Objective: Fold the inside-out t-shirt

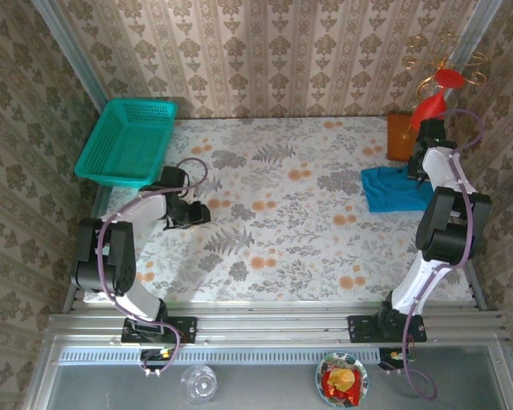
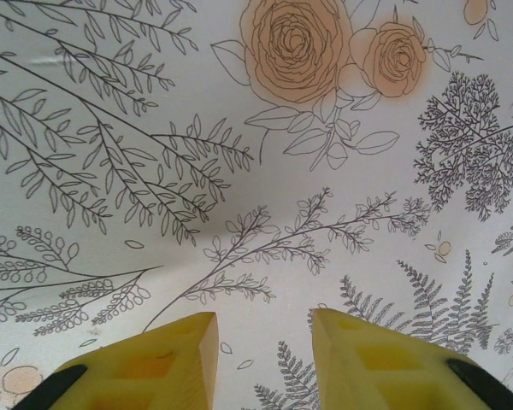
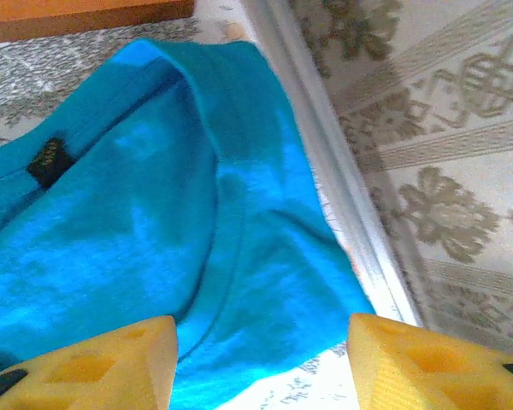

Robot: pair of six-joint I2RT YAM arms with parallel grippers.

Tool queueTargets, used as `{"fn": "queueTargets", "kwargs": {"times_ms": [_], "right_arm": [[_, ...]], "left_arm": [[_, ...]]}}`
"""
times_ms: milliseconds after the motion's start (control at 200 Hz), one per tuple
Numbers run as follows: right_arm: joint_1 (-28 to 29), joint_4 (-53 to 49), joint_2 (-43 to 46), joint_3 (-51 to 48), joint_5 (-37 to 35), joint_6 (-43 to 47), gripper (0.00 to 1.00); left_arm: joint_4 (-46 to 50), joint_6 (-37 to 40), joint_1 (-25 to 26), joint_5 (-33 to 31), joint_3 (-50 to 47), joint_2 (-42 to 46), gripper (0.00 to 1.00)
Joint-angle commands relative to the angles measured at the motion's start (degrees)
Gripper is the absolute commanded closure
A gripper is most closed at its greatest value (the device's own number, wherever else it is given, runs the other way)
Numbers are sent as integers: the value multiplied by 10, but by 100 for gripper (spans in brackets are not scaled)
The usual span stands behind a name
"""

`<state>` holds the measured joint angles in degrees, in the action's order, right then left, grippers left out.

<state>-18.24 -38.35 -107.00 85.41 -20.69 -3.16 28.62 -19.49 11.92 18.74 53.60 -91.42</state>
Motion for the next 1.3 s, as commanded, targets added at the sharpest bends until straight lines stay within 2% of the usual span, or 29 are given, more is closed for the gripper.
{"fn": "queueTargets", "kwargs": {"times_ms": [0, 115, 160, 440, 575, 755, 830, 965, 990, 1080, 1200, 1295], "right_arm": [[-6, 9, -23, 5, 75, -39, 35], [-21, 43, -35, -15, 119, -54, 7], [-29, 55, -44, -20, 127, -61, 1], [-76, 43, -102, 4, 162, -89, 0], [-80, 46, -92, -6, 158, -92, 0], [-77, 54, -35, -38, 159, -97, 0], [-73, 60, 2, -57, 162, -98, 0], [-58, 73, 68, -106, 172, -102, 0], [-55, 73, 81, -117, 175, -103, 0], [-38, 114, 131, -165, 192, -107, 0], [-1, 159, 196, -235, 206, -107, 0], [55, 221, 242, -298, 163, -79, 0]], "left_arm": [[1, -4, -4, -9, -10, 20, 64], [-1, -6, -5, -10, -24, 30, 65], [-1, -6, -7, -12, -27, 33, 65], [-4, -7, -28, -5, -46, 51, 66], [-5, -8, -30, -4, -48, 57, 67], [-6, -6, -36, -11, -51, 72, 65], [-12, -6, -40, -22, -56, 83, 58], [-27, -5, -57, -56, -64, 108, 36], [-29, -3, -60, -64, -65, 113, 24], [-42, 1, -69, -100, -69, 134, 3], [-69, 15, -69, -195, -90, 183, 2], [-107, 43, -69, -252, -117, 229, 2]]}}
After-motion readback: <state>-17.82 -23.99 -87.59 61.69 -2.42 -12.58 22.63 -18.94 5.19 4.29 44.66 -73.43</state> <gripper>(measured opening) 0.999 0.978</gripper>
